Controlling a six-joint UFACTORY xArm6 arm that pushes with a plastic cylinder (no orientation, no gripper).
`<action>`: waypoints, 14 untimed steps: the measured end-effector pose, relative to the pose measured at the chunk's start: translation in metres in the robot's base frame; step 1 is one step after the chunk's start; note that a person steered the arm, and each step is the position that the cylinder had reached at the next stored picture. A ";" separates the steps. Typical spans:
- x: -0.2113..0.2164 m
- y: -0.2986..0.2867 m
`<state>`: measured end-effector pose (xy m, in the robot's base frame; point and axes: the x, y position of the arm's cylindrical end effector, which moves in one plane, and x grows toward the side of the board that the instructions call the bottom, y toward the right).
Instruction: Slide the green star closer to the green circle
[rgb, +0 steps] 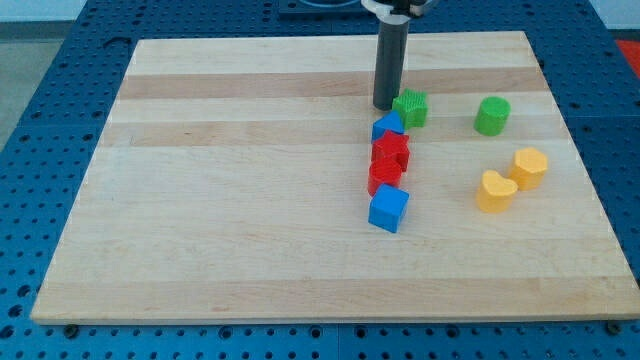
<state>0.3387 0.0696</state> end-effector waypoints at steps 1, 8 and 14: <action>0.002 0.000; 0.009 0.035; 0.053 0.085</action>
<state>0.3912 0.1549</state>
